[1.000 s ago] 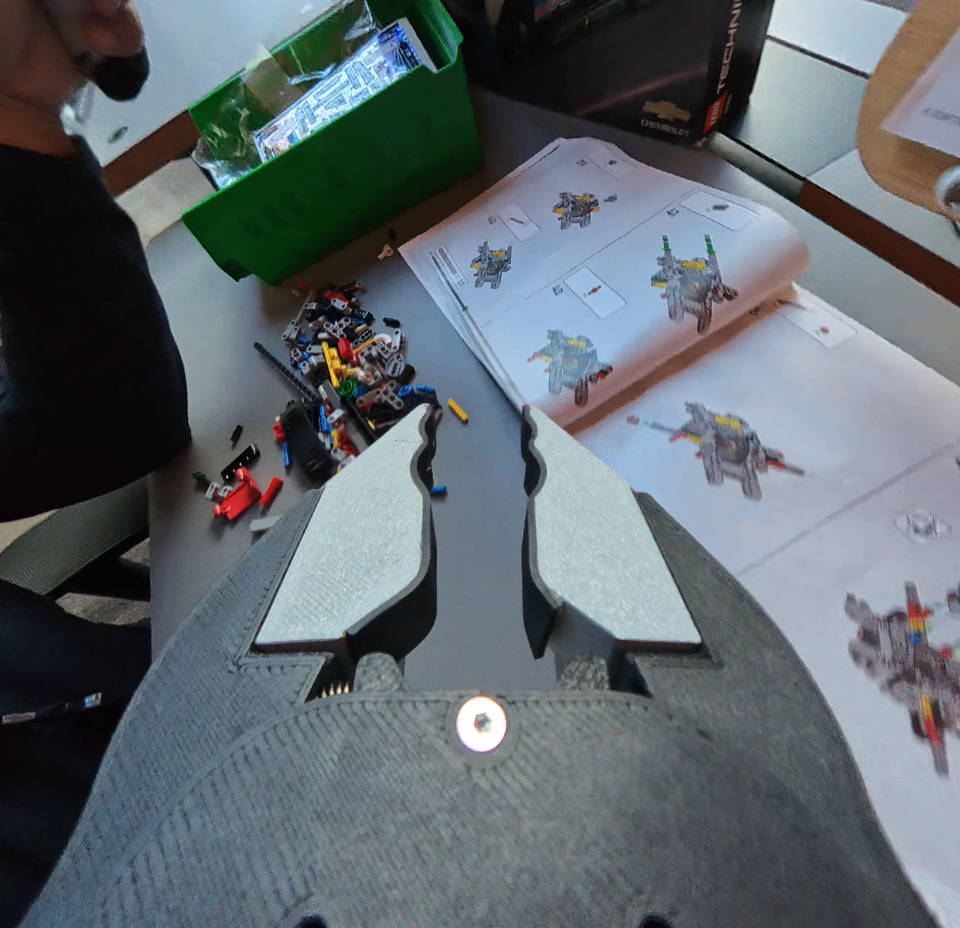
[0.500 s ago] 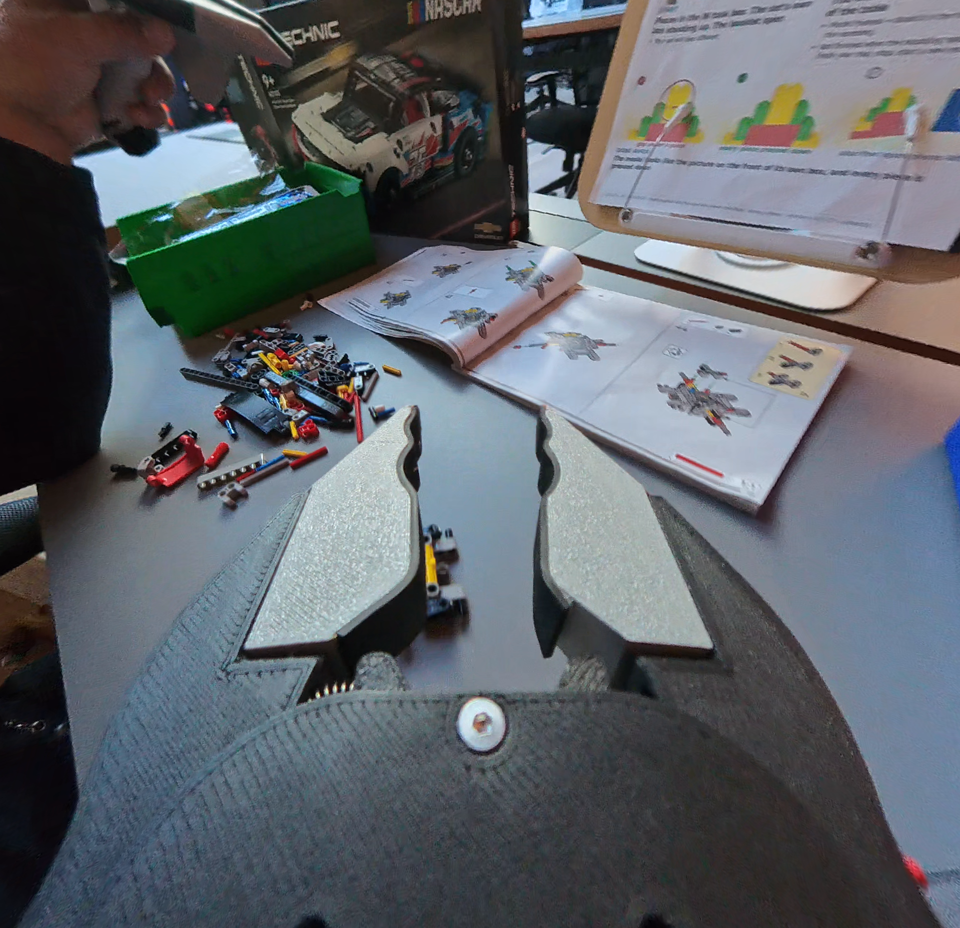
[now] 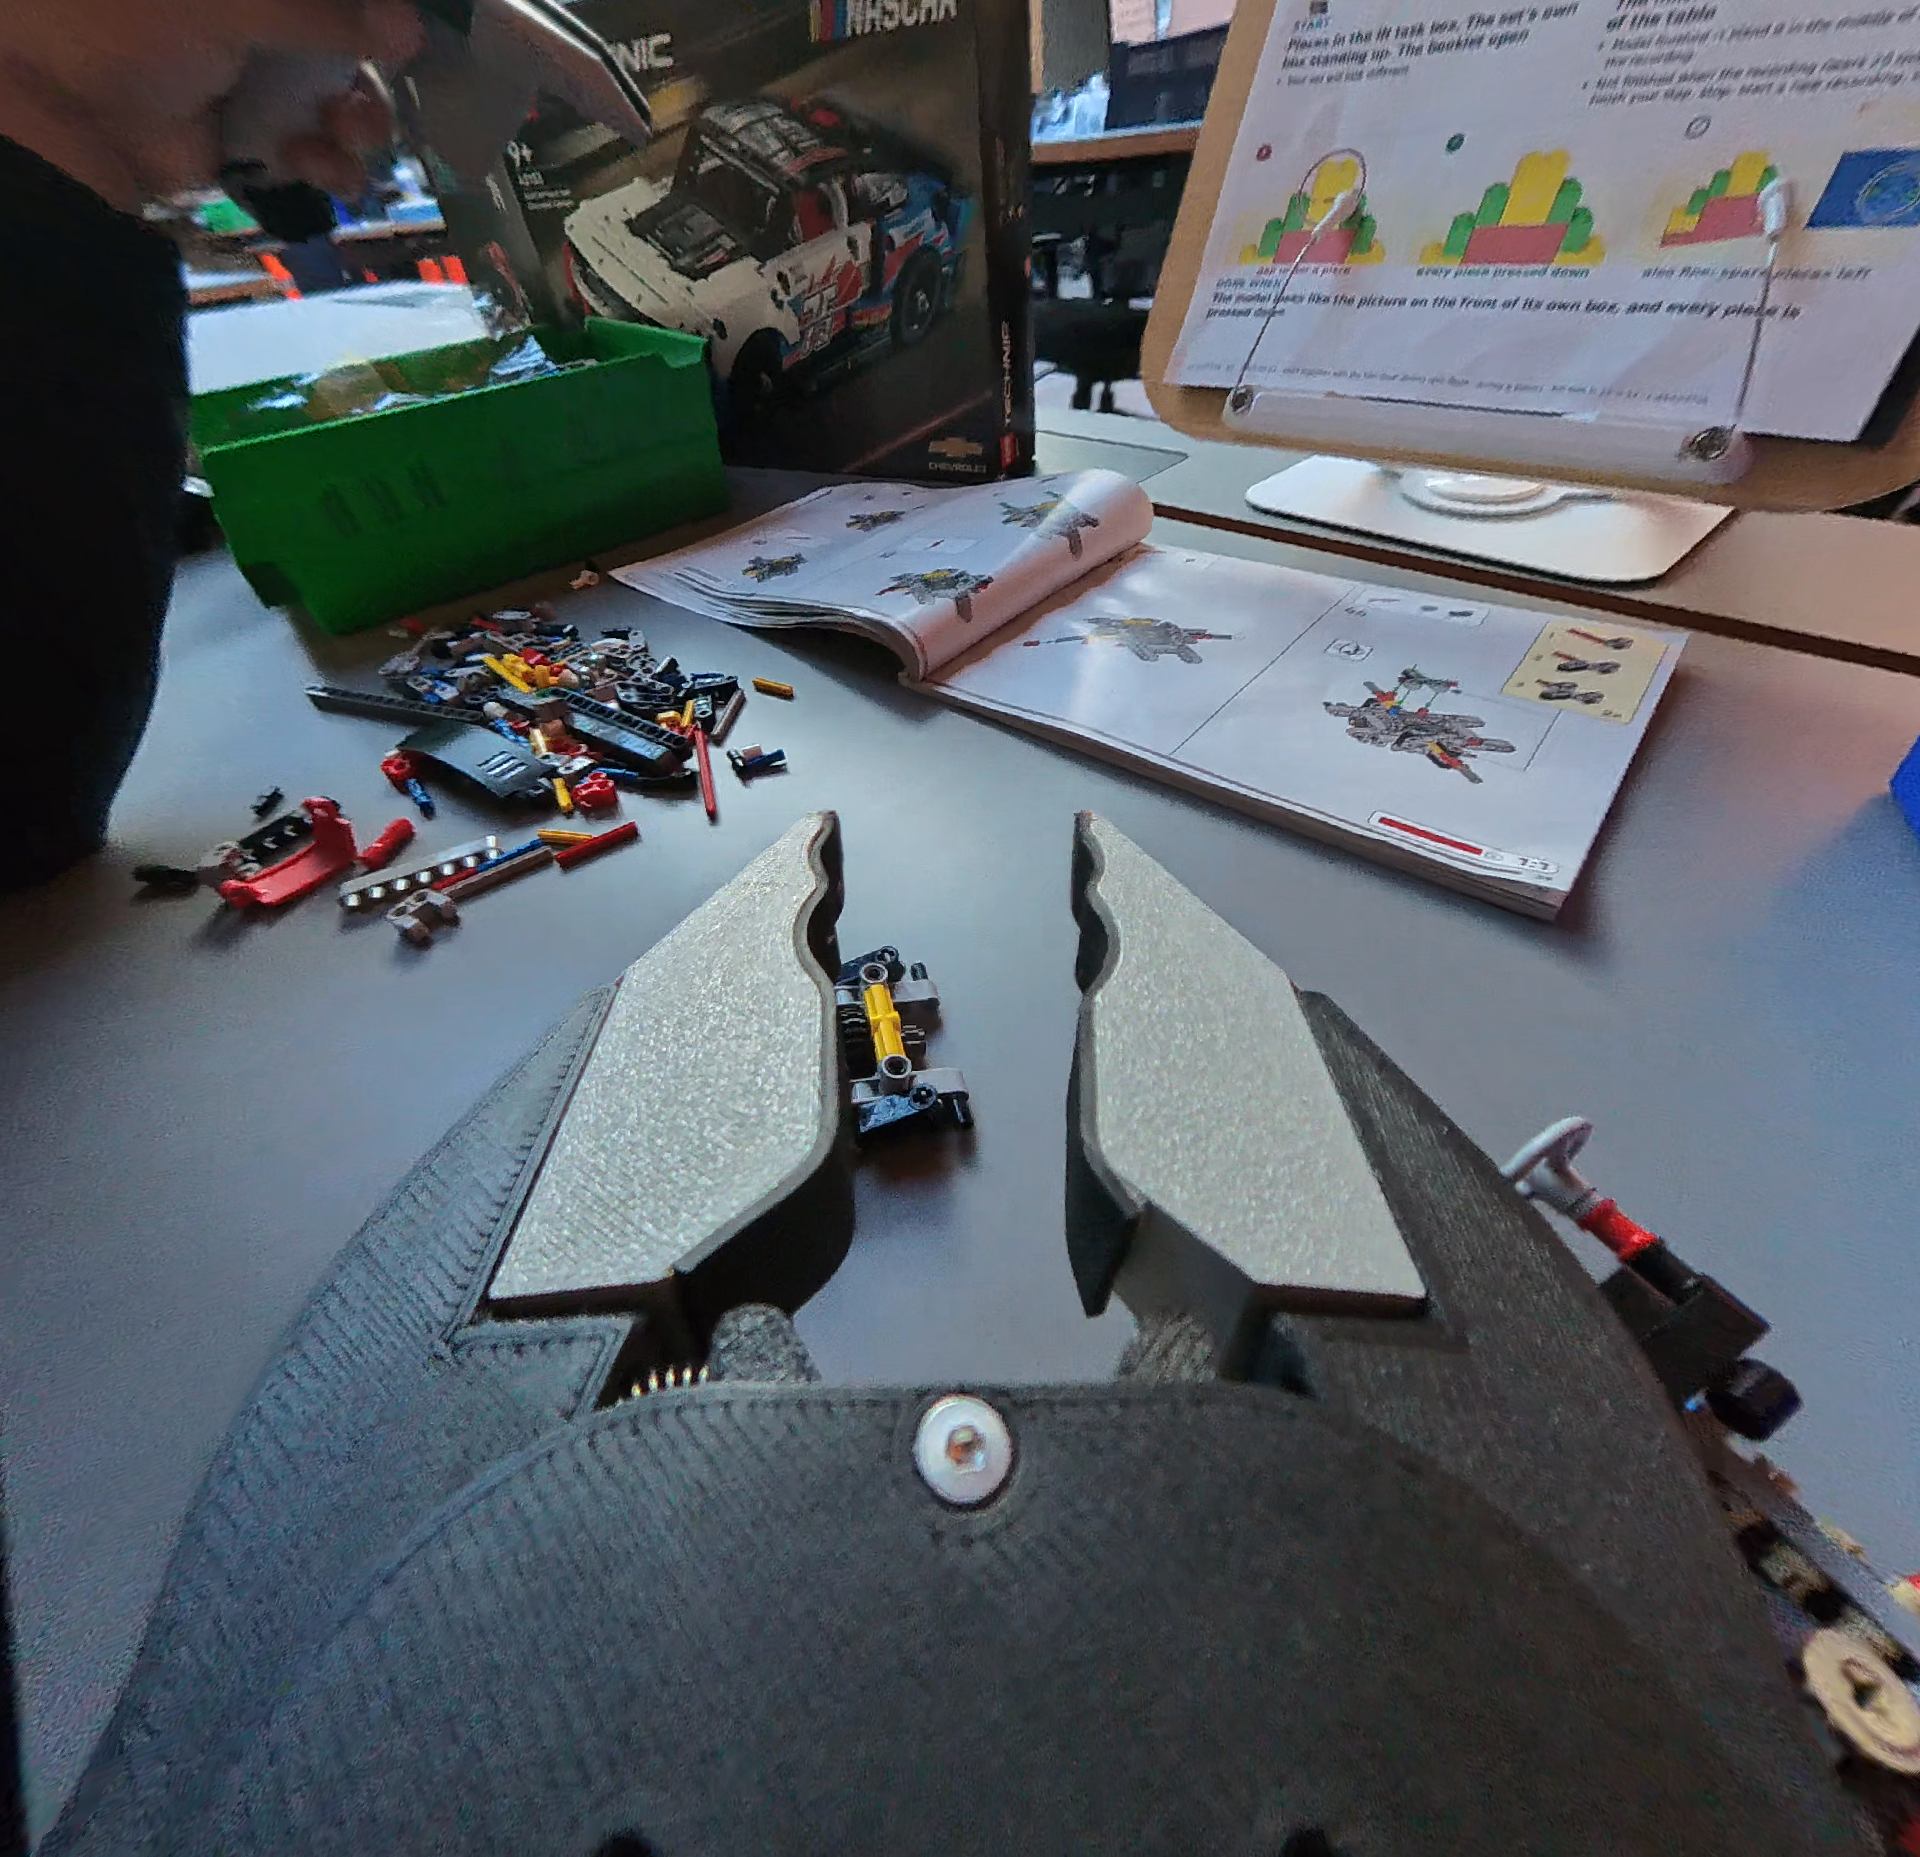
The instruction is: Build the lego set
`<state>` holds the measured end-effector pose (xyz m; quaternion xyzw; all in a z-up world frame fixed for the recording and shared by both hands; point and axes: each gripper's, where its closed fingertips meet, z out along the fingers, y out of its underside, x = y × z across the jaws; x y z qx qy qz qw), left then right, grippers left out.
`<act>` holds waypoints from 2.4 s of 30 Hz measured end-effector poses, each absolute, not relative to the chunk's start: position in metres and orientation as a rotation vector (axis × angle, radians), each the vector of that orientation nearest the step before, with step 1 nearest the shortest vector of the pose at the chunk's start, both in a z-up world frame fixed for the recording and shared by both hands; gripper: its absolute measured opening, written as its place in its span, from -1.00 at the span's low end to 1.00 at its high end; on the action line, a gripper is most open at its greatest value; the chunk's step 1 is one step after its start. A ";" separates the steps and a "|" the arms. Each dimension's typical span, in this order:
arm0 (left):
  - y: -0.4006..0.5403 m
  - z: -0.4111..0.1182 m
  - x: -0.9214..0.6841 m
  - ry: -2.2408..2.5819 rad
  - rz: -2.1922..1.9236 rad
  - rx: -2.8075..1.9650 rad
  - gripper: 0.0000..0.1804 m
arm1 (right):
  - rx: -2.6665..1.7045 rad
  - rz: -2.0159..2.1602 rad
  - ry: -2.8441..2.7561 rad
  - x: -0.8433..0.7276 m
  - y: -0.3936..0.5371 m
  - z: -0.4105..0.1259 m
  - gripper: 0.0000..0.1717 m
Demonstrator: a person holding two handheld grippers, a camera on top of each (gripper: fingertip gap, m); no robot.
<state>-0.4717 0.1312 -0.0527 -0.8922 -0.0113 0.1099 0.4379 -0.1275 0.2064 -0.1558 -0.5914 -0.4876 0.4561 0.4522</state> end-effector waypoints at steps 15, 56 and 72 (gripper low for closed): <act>0.114 0.022 -0.521 -0.365 0.273 -1.747 -0.32 | -1.402 0.988 -1.167 -0.125 0.208 -0.159 -0.52; 0.121 0.002 -0.523 -0.330 0.176 -1.825 -0.44 | -1.587 0.680 -1.577 -0.087 0.180 -0.225 -0.55; 0.130 -0.010 -0.521 -0.296 0.203 -1.884 -0.40 | -1.443 0.328 -1.658 -0.147 0.228 -0.238 -0.65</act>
